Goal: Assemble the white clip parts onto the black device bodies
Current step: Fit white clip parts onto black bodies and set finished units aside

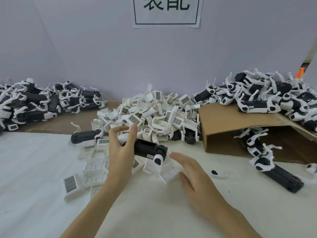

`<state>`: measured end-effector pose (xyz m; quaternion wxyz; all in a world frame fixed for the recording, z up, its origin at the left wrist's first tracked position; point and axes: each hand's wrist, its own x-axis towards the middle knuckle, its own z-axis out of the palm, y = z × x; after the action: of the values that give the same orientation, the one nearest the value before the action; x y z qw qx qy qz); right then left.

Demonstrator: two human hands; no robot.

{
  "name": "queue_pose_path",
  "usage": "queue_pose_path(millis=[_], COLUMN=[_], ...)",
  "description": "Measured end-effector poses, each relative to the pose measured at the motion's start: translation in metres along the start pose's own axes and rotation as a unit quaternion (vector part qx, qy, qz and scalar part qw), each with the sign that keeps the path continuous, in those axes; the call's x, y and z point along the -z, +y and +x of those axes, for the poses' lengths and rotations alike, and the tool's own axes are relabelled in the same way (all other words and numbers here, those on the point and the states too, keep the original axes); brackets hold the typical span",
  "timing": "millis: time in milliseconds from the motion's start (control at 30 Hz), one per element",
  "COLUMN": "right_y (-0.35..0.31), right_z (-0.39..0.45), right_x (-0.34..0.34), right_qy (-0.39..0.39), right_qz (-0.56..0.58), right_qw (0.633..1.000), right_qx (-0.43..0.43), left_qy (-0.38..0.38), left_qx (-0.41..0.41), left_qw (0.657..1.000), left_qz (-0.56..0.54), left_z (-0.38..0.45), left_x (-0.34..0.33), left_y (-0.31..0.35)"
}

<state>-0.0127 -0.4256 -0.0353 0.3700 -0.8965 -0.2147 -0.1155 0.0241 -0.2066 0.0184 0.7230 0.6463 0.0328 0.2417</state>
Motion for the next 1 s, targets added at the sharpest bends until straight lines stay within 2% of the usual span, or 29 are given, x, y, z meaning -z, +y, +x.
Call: queue_pose_path(millis=[67,233,400,500,533,633,800,933,1000], right_y=[0.009,0.011,0.009,0.005,0.003,-0.002,-0.003,-0.008,-0.009], right_z=[0.000,0.002,0.000,0.003,0.004,0.008,0.010,0.011,0.011], right_x=[-0.002,-0.002,-0.002,0.005,0.008,0.017,0.023,0.025,0.026], right_qy=[-0.031,-0.009,-0.001,0.065,0.093,0.144,0.162,0.126,0.106], right_qz=[-0.083,-0.093,-0.021,0.091,0.164,0.375,0.497,0.606,0.608], right_qw=[0.996,0.996,0.999,0.987,0.972,0.897,0.817,0.740,0.741], right_qx=[0.011,0.004,-0.046,-0.117,-0.142,-0.188,-0.244,-0.265,-0.263], left_qy=[0.009,0.001,-0.022,-0.031,-0.035,-0.052,-0.074,-0.097,-0.108], left_qx=[0.020,0.030,0.015,0.014,0.020,0.032,0.047,0.045,0.046], left_qw=[1.000,1.000,0.999,0.999,0.999,0.997,0.994,0.991,0.989], left_qz=[-0.004,0.008,0.032,0.035,0.035,0.039,0.069,0.079,0.088], left_z=[0.004,0.003,-0.004,-0.005,-0.006,-0.010,-0.015,-0.018,-0.019], left_x=[0.002,0.001,-0.003,-0.004,-0.005,-0.006,-0.008,-0.009,-0.009], left_y=[-0.002,-0.002,0.000,-0.001,-0.001,-0.003,-0.007,-0.010,-0.012])
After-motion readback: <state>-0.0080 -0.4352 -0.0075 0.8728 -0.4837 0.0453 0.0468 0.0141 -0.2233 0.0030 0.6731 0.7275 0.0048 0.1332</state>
